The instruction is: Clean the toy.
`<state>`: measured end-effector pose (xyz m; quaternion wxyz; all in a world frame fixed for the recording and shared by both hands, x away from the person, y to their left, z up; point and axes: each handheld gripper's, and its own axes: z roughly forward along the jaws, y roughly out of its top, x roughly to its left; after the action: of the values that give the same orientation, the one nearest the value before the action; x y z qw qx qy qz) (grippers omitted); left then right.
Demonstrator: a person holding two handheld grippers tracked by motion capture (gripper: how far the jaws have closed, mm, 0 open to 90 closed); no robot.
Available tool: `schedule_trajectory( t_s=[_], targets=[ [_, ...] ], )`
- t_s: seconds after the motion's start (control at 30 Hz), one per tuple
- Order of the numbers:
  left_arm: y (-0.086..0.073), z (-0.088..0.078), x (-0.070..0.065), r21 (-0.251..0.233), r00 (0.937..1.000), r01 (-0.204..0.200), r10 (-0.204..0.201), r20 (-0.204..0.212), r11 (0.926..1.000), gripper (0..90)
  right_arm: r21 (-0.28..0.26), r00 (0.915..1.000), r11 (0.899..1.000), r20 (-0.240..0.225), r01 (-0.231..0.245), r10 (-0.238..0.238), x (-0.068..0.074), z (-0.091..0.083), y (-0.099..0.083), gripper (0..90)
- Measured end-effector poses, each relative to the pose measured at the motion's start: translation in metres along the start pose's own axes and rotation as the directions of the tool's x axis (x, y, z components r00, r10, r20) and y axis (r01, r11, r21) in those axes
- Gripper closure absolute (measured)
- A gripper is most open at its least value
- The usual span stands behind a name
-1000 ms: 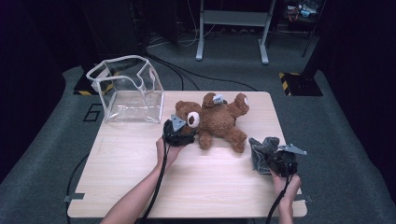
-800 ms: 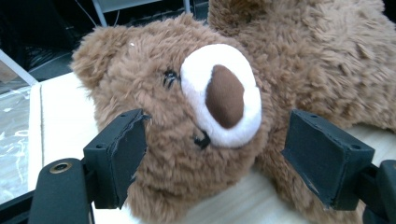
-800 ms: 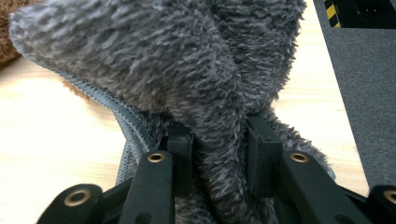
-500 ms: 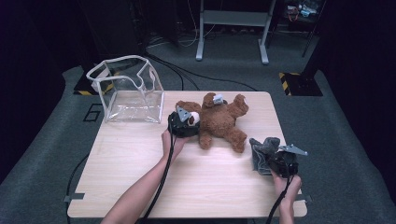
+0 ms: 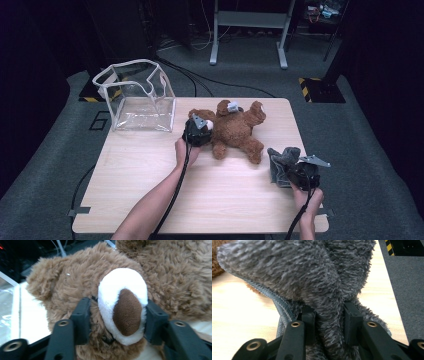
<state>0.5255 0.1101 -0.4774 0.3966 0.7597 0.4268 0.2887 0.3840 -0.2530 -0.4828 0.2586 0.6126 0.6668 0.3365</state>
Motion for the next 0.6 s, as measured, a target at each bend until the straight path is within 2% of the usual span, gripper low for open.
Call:
schedule_trajectory(
  t_s=[0.17, 0.23, 0.33, 0.6],
  targets=[
    [-0.003, -0.009, 0.000, -0.005, 0.9991, 0.025, -0.024, 0.034, 0.9997, 53.4, -0.005, 1.0000, 1.000, -0.004, 0.002, -0.002, 0.003, -0.001, 0.001, 67.7],
    [-0.004, -0.012, -0.001, -0.003, 0.9974, 0.051, -0.051, 0.050, 0.9987, 53.4, -0.009, 0.9999, 1.000, -0.005, 0.009, -0.009, 0.004, -0.001, 0.003, 67.8],
    [-0.005, -0.019, -0.005, -0.004, 0.9957, 0.069, -0.069, 0.062, 0.9976, 53.3, -0.018, 0.9999, 1.000, -0.008, 0.015, -0.015, 0.007, -0.003, 0.005, 67.8],
    [-0.013, -0.038, -0.018, -0.005, 0.9899, 0.081, -0.080, 0.118, 0.9967, 53.3, -0.056, 0.9985, 0.997, -0.019, 0.050, -0.051, 0.019, -0.013, 0.015, 67.8]
  ],
)
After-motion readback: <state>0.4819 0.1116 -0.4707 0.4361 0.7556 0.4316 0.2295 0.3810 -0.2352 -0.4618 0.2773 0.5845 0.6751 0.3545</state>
